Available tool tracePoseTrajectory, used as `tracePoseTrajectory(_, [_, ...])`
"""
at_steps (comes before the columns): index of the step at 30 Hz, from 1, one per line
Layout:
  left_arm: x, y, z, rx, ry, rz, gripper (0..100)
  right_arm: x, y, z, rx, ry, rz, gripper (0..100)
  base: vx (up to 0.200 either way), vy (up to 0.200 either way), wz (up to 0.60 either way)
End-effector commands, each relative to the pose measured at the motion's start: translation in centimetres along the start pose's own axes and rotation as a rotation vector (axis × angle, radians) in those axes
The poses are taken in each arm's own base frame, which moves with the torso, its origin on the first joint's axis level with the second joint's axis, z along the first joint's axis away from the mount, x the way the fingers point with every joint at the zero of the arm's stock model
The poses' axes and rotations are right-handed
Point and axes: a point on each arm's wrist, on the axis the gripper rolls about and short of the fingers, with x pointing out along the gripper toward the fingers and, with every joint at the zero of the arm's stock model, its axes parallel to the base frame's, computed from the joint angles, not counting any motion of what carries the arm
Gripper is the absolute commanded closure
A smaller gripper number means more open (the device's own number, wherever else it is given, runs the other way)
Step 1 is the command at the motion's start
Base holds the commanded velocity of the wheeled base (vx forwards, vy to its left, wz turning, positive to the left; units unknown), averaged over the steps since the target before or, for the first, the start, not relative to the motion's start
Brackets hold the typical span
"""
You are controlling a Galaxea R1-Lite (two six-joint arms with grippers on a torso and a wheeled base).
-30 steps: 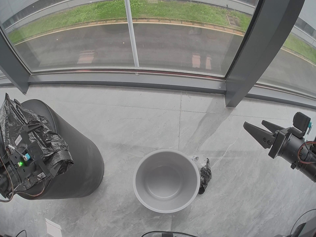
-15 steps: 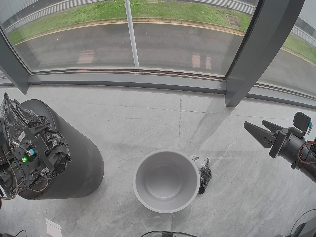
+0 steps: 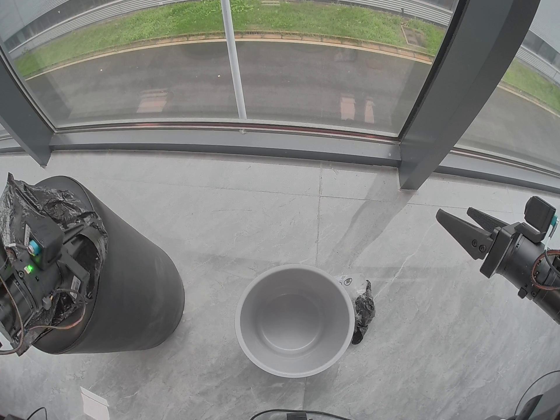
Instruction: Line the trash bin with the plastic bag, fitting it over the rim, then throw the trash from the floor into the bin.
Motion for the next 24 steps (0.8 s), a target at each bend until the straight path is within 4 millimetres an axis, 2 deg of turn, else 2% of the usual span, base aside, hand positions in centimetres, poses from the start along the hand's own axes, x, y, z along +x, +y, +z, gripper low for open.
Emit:
tracePoseTrajectory(1, [-0.1, 2.2, 2.7, -0.33, -0.157, 0.079, 100, 0.0, 0.1, 0.3, -0.01, -0.016, 0.007, 0, 0.0, 0.0, 0.0])
tracePoseTrajectory(2, [-0.1, 2.8, 3.4, -0.411, -0.19, 0.082, 100, 0.1, 0.2, 0.5, -0.012, -0.025, 0.008, 0, 0.0, 0.0, 0.0])
tracePoseTrajectory(3, [-0.1, 2.8, 3.4, -0.411, -0.19, 0.082, 100, 0.1, 0.2, 0.5, -0.012, -0.025, 0.008, 0, 0.0, 0.0, 0.0])
tracePoseTrajectory(5, [0.1, 4.5, 5.7, -0.623, -0.291, 0.081, 100, 0.2, 0.7, 1.6, -0.042, -0.068, 0.028, 0, 0.0, 0.0, 0.0])
tracePoseTrajectory(8, [-0.5, 6.0, 7.4, -0.822, -0.381, 0.065, 100, 0.4, 1.3, 2.1, -0.056, -0.085, 0.056, 0, 0.0, 0.0, 0.0])
tracePoseTrajectory(12, [-0.4, 6.3, 8.5, -0.979, -0.391, -0.001, 100, 0.6, 2.6, 0.8, -0.052, -0.025, 0.125, 0, 0.0, 0.0, 0.0])
tracePoseTrajectory(15, [-0.2, 6.5, 8.9, -1.046, -0.355, -0.028, 100, 1.8, 3.5, -0.2, -0.064, 0.027, 0.155, 0, 0.0, 0.0, 0.0])
tracePoseTrajectory(18, [0.2, 7.6, 11.0, -1.148, -0.39, -0.057, 100, 4.3, 5.8, -0.9, -0.083, 0.056, 0.197, 0, 0.0, 0.0, 0.0])
tracePoseTrajectory(19, [0.2, 7.6, 11.0, -1.148, -0.39, -0.057, 100, 4.3, 5.8, -0.9, -0.083, 0.056, 0.197, 0, 0.0, 0.0, 0.0])
tracePoseTrajectory(20, [-0.1, 8.3, 12.4, -1.202, -0.419, -0.087, 100, 5.4, 7.2, -1.4, -0.087, 0.069, 0.208, 0, 0.0, 0.0, 0.0])
tracePoseTrajectory(24, [-2.0, 9.2, 15.4, -1.308, -0.404, -0.205, 100, 6.4, 9.7, -2.2, -0.091, 0.083, 0.252, 0, 0.0, 0.0, 0.0])
